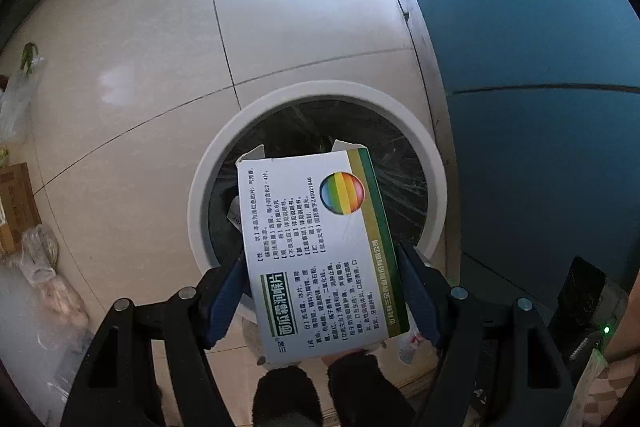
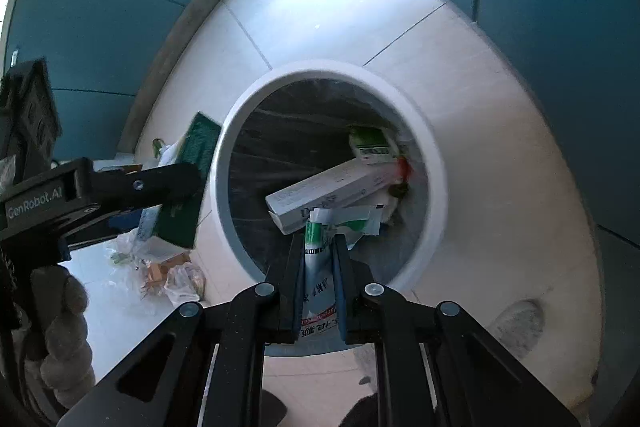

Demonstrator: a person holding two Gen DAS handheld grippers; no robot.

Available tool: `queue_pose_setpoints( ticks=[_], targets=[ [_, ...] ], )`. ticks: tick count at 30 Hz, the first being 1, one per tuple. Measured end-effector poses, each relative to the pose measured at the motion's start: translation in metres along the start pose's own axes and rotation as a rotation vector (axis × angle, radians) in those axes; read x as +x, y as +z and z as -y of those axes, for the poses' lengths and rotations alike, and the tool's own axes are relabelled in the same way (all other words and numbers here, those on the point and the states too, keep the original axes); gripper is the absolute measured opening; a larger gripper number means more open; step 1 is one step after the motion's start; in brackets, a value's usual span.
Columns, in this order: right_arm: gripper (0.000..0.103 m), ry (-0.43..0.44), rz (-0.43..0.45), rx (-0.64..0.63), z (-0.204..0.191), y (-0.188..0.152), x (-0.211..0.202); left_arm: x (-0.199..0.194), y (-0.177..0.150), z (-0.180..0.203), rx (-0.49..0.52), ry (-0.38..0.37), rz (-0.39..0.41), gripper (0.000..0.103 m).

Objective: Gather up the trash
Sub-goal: 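Open both tools to drop the box and tube into the bin, then raise both tools from the bin back toward the counter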

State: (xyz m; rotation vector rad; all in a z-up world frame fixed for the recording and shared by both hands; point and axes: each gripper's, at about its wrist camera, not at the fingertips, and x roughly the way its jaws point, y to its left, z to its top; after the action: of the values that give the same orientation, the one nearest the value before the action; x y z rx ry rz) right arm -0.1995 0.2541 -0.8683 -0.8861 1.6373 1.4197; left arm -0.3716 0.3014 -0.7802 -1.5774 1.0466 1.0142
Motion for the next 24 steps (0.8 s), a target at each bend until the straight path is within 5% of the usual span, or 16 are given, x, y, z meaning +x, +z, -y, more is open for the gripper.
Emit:
queue_pose_setpoints(
  ticks=[5,8,15,18,24],
  targets=[
    [0.019,-0.026,-0.017,-0.019,-0.001,0.009,0.018,-0.003,0.002,-0.004,0.016,0.05,0.025,0.079],
    [0.044,-0.06,-0.026,-0.019,-0.003,0.015,0.021,-0.009,0.0,-0.011,0.003,0.07,0.041,0.098],
    [0.098,-0.138,-0.006,-0.061,-0.01,0.014,0.007,-0.044,-0.019,-0.02,0.013,0.239,0.188,0.098],
    [0.103,-0.195,0.017,-0.112,-0.021,0.012,-0.006,-0.061,-0.031,-0.021,0.027,0.336,0.239,0.098],
    [0.103,-0.288,0.05,-0.175,-0.049,0.002,-0.05,-0.094,-0.06,-0.019,-0.011,0.404,0.274,0.098]
  ],
)
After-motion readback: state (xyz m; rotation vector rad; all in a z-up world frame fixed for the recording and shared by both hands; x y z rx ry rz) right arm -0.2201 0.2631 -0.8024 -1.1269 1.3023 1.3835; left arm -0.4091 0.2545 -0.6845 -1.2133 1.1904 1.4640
